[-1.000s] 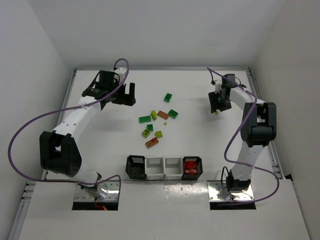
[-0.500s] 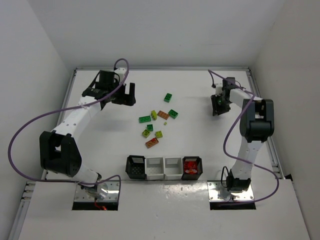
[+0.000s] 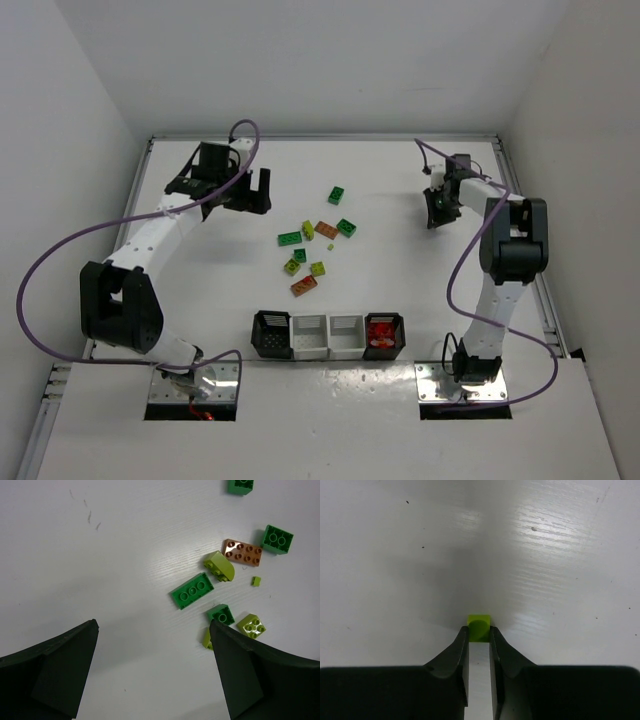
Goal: Sort the legos into containers by color
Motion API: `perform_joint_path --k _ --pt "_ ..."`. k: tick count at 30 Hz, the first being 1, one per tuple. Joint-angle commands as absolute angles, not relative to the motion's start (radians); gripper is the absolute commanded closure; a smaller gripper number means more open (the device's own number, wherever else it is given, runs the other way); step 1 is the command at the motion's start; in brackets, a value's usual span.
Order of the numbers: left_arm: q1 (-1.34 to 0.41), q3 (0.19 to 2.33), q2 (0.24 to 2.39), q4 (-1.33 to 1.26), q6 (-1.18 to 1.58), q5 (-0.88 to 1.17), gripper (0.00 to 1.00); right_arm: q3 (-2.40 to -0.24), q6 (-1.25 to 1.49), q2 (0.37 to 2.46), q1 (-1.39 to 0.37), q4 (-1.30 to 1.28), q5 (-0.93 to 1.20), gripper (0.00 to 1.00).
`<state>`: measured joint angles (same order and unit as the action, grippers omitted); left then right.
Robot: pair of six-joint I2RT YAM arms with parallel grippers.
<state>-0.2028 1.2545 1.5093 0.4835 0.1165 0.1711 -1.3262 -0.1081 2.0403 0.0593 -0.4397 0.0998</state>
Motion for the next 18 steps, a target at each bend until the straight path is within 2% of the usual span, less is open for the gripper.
perform_joint_path --k 1,6,12,18 --pt "-0.198 1.262 1.520 0.462 0.104 0.170 0.00 -1.279 -0.161 1.981 0.060 -0.429 0.115 0.91" --pt "-0.189 1.253 1.520 0.471 0.049 0.170 0.00 -1.212 -0.233 1.731 0.025 -0.579 0.328 0.94" --pt "-0.189 1.262 1.608 0.518 -0.058 0.324 0.00 -1.198 -0.316 1.455 -0.142 -0.799 0.565 0.95" --pt "-0.249 1.281 1.678 0.518 -0.058 0.259 0.04 -1.174 -0.316 1.359 -0.369 -0.873 0.646 0.95"
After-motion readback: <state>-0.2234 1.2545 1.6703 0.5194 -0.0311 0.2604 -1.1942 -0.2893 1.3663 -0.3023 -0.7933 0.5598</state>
